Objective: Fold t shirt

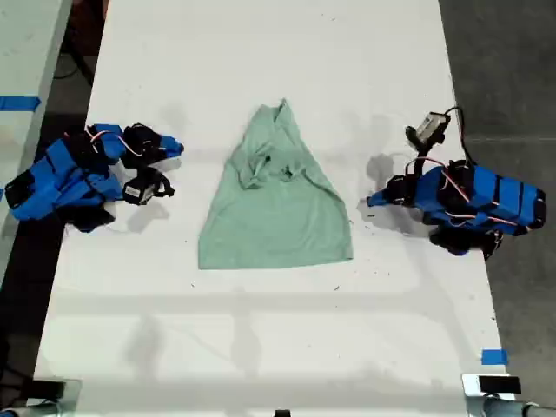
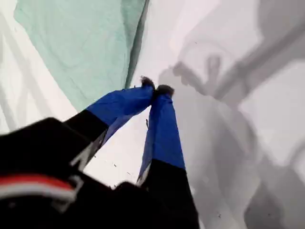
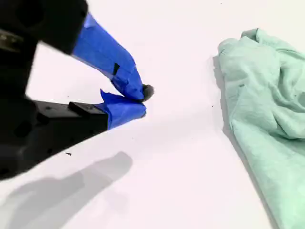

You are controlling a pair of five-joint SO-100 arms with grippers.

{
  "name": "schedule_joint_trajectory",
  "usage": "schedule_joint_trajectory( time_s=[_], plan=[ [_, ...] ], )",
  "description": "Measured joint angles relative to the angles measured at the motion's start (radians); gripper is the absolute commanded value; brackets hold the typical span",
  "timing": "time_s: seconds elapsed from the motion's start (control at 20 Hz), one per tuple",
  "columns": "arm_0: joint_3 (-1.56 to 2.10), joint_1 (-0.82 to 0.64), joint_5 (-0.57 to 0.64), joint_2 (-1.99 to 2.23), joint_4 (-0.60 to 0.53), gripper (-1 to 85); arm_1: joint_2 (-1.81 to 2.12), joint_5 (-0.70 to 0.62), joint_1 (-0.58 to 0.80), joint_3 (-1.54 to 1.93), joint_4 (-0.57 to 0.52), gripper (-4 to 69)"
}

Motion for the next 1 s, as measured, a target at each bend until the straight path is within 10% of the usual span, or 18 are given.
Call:
schedule_joint_trajectory(
  time_s=[0.8,1.0],
  plan=[
    [0.008,-0.012,-0.029,0.000,0.000,-0.2,-0.170,0.147,-0.077,-0.179,0.026,-2.0],
    [0.008,-0.015,-0.029,0.000,0.000,-0.2,-0.707,0.262,-0.213,-0.538,0.012,24.2]
  ],
)
